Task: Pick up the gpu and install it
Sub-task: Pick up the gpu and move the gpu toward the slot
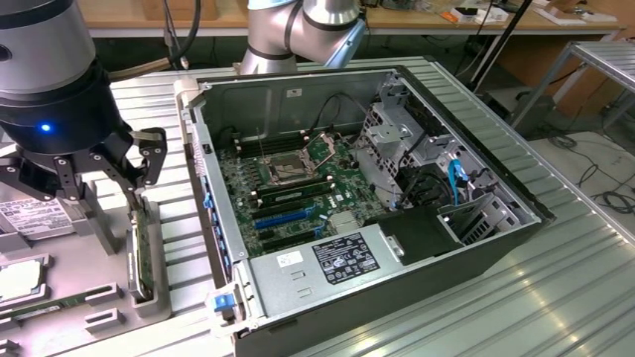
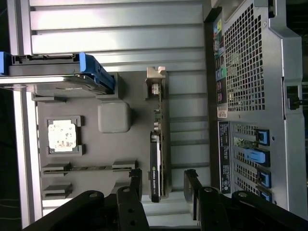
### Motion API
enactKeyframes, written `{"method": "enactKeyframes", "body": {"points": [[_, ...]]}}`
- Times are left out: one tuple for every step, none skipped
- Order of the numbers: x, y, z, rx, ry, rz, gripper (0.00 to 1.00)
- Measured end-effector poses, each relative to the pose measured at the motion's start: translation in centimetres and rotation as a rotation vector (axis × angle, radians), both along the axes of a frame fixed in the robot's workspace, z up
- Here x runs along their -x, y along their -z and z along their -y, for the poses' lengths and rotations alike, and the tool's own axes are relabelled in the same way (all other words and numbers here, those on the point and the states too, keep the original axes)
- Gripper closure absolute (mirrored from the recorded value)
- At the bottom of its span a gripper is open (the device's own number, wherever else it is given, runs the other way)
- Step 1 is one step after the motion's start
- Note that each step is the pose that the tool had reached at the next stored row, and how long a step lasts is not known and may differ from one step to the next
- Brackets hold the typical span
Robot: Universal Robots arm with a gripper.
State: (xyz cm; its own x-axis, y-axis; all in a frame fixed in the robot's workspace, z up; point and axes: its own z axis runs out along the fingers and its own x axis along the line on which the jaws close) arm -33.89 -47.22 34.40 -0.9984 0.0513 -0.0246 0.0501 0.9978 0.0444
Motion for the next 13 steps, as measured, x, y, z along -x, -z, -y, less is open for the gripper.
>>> {"method": "enactKeyframes", "body": {"points": [[0.00, 0.04, 0.00, 0.0000, 0.000, 0.0000, 0.52], [0.00, 0.07, 0.00, 0.0000, 0.000, 0.0000, 0.52], [0.00, 0.10, 0.00, 0.0000, 0.000, 0.0000, 0.52], [0.00, 0.14, 0.00, 0.0001, 0.000, 0.0000, 0.52], [0.00, 0.20, 0.00, 0.0001, 0.000, -0.0001, 0.52], [0.00, 0.23, 0.00, 0.0001, 0.000, -0.0001, 0.52], [0.00, 0.26, 0.00, 0.0000, 0.000, 0.0000, 0.52], [0.00, 0.34, 0.00, 0.0000, 0.000, 0.0000, 0.52], [0.00, 0.41, 0.00, 0.0000, 0.000, 0.0000, 0.52], [0.00, 0.46, 0.00, 0.0000, 0.000, 0.0000, 0.52], [0.00, 0.50, 0.00, 0.0000, 0.000, 0.0000, 0.52], [0.00, 0.53, 0.00, 0.0001, 0.000, -0.0001, 0.52], [0.00, 0.57, 0.00, 0.0000, 0.000, -0.0001, 0.52]]}}
